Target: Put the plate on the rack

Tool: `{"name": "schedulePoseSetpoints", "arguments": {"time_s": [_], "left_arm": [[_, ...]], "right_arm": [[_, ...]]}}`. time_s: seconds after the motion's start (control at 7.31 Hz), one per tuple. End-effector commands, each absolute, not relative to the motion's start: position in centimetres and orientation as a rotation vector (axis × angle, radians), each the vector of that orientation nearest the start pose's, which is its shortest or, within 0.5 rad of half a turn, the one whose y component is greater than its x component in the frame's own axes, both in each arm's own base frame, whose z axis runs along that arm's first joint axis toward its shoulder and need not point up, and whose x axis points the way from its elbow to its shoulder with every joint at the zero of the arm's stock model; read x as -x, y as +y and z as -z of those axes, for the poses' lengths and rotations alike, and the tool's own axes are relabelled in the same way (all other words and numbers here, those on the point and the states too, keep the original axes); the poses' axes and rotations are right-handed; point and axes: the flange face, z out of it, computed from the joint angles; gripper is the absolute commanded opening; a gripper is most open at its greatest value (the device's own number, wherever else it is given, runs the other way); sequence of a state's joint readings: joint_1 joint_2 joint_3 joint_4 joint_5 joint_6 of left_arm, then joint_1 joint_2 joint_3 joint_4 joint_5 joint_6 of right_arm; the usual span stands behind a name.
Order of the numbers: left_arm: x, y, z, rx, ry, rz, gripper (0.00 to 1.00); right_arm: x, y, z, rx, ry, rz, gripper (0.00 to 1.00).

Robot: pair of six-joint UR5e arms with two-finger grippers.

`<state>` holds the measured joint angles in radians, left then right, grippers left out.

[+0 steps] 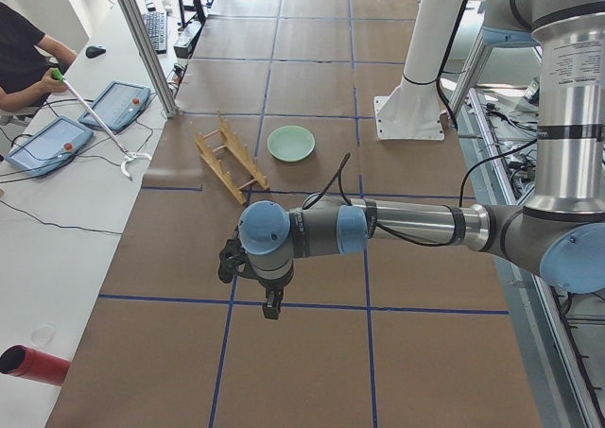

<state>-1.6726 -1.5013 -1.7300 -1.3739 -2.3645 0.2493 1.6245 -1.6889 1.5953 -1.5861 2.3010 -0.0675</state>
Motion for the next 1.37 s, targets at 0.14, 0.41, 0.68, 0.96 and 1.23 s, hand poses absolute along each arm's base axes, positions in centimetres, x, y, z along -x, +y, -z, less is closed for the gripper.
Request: {"name": "schedulePoseSetpoints", "arguments": {"time_s": [0.14, 0.41, 0.68, 0.96, 1.23], "left_arm": [[11.0, -44.4, -63.0, -0.041, 0.776, -0.105, 1.00], [11.0, -44.2, -64.5, -0.052, 0.785, -0.110, 1.00], [10.4, -43.5, -62.7, -0.094, 0.844, -0.110, 1.00], [6.8, -44.6, -53.3, -0.096, 0.893, 0.047, 1.00], [-0.4, -46.1, -45.6, -0.028, 0.930, 0.124, 1.00]], "right_arm": [[-9.0, -42.7, -70.7, 0.061, -0.734, -0.027, 1.00], [-9.0, -42.7, -70.6, 0.060, -0.734, -0.027, 1.00], [-9.0, -42.7, -70.6, 0.060, -0.734, -0.027, 1.00], [-9.0, -42.7, -70.7, 0.061, -0.734, -0.027, 1.00], [-9.0, -42.7, -70.6, 0.060, -0.734, -0.027, 1.00]]}}
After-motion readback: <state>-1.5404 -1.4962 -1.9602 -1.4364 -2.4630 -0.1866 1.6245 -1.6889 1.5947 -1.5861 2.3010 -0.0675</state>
